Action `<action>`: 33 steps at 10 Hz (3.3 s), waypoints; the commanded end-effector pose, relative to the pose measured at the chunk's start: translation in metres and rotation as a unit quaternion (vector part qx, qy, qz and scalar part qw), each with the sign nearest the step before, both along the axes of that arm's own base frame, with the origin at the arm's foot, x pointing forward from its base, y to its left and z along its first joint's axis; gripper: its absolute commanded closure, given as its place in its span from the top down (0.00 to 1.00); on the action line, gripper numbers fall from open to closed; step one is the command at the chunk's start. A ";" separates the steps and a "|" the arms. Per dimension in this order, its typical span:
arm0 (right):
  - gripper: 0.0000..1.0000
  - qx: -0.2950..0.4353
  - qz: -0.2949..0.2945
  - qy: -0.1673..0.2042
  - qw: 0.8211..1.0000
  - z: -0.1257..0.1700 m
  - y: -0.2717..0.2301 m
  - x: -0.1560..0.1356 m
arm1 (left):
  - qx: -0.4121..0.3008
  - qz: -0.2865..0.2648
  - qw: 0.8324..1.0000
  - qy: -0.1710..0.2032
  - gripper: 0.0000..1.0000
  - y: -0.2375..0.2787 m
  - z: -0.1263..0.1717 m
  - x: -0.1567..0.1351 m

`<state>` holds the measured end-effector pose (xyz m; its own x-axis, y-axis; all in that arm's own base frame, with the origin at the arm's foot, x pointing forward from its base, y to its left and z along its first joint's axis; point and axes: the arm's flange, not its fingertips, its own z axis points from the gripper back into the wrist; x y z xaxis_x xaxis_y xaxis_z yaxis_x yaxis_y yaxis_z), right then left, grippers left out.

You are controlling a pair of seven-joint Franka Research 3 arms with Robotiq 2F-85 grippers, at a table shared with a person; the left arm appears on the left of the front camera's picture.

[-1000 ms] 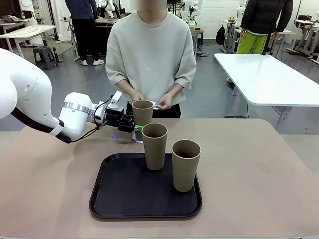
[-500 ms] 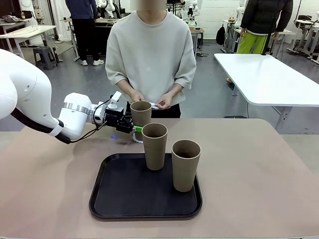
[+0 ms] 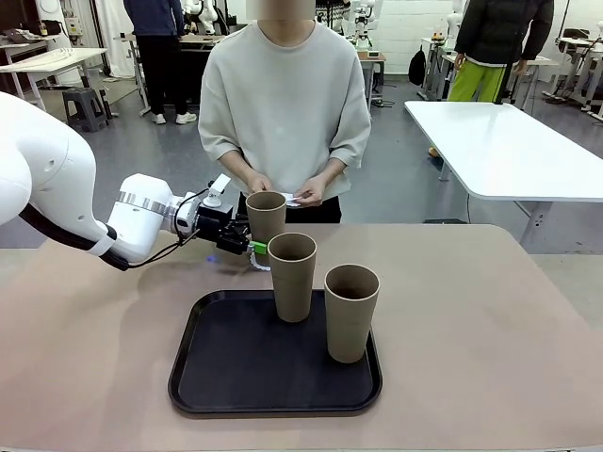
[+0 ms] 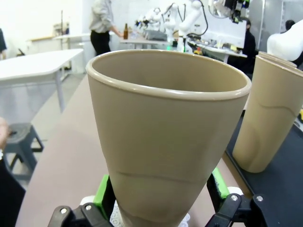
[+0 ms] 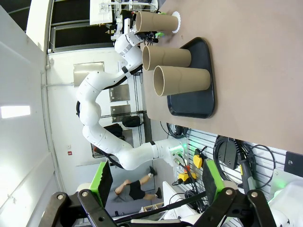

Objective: Place coasters on the table and set cups on them.
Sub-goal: Pick up one Reusable plastic cup and place it on a coaster set by the human, then take one Reusable plastic cup from the Flat Tray and place it on a coaster set by the human.

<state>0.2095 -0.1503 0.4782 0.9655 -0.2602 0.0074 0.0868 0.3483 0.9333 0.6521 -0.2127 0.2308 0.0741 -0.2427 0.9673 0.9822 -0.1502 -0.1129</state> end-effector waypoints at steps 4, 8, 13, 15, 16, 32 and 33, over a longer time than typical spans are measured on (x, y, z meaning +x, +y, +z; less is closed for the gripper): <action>1.00 0.008 0.001 -0.007 1.000 0.000 -0.001 0.001 | 0.086 -0.017 0.996 -0.011 1.00 0.010 0.013 -0.007; 1.00 0.008 0.001 -0.007 1.000 0.000 -0.001 0.001 | 0.117 -0.009 0.993 -0.027 1.00 0.014 0.019 -0.008; 1.00 0.008 0.001 -0.007 1.000 0.000 -0.001 0.001 | 0.174 0.020 0.983 -0.057 1.00 0.030 0.042 -0.018; 1.00 0.008 0.001 -0.007 1.000 0.000 -0.001 0.001 | 0.228 0.036 0.971 -0.063 1.00 0.044 0.062 -0.032; 1.00 0.008 0.001 -0.007 1.000 0.000 -0.001 0.001 | 0.261 0.044 0.962 -0.065 1.00 0.053 0.081 -0.046; 1.00 0.008 0.001 -0.007 1.000 0.000 -0.001 0.001 | 0.473 0.372 0.785 0.149 1.00 0.074 0.293 -0.192; 1.00 0.008 0.001 -0.007 1.000 0.000 -0.001 0.001 | 0.473 0.372 0.785 0.149 1.00 0.074 0.293 -0.192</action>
<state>0.2096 -0.1505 0.4780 0.9655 -0.2602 0.0061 0.0878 0.3479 0.9334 0.4679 -0.1440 0.5207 0.7426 -0.6057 0.2858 0.6434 0.7637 -0.0532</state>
